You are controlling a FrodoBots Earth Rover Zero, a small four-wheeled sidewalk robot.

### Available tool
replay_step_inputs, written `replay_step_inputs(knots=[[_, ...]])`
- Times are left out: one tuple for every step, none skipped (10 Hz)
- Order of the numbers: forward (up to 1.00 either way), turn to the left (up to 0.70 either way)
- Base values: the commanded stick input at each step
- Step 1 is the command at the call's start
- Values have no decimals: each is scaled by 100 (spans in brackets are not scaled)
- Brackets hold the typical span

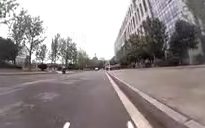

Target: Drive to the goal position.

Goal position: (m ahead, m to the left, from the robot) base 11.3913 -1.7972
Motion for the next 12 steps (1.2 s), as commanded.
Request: replay_step_inputs(knots=[[60,0],[60,0],[60,0],[60,0],[60,0],[60,0],[60,0],[60,0],[60,0],[60,0],[60,0],[60,0]])
